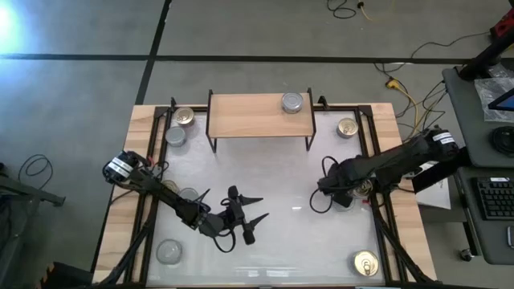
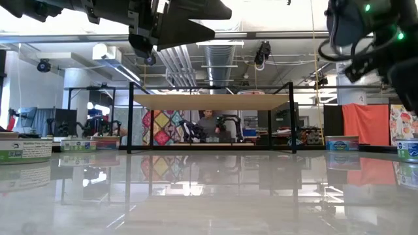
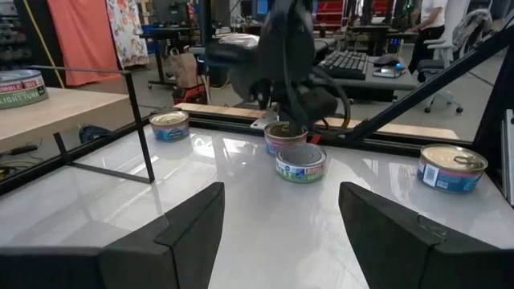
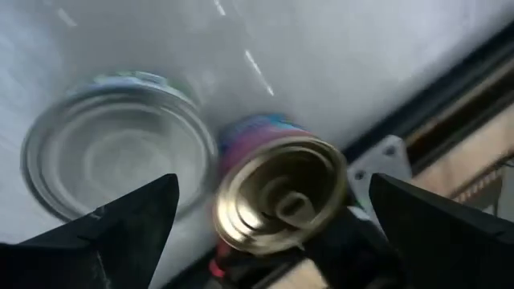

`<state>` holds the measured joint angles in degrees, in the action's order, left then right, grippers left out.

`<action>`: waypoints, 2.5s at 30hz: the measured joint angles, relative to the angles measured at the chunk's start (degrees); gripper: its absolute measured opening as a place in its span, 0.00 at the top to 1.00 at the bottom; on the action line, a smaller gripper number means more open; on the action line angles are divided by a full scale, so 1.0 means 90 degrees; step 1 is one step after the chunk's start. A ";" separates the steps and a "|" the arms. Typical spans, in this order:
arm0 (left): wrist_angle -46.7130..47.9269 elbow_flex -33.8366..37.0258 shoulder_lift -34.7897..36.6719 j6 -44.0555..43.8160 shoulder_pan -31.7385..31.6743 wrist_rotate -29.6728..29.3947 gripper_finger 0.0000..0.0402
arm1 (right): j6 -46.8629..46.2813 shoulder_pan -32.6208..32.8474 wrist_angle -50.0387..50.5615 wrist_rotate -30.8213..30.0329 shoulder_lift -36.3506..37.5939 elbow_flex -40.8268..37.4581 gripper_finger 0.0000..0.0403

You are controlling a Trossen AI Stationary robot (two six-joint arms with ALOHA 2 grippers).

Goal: Stack canned seafood by type on shelf
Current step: Put the right green tuna can on the shelf aligned with the other green tuna can on the shelf

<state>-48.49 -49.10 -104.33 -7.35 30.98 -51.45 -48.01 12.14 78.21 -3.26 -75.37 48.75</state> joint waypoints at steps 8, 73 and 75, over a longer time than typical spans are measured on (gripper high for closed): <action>-0.0034 0.0000 0.0000 -0.0017 -0.0001 0.0000 0.42 | 0.0294 0.0272 -0.1168 0.0430 -0.0946 -0.0069 0.01; 0.0693 -0.0415 -0.1730 -0.1436 -0.1094 0.2617 0.42 | 0.2284 0.1970 -0.9252 -0.2190 -0.0496 -0.2321 0.01; 0.0651 -0.0415 -0.1826 -0.1515 -0.1175 0.2614 0.42 | 0.2335 0.1970 -1.0180 -0.2280 -0.0691 -0.2558 0.01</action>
<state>-42.63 -52.84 -120.77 -20.99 20.40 -27.92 -27.00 29.87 -13.41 -23.78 -81.59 25.73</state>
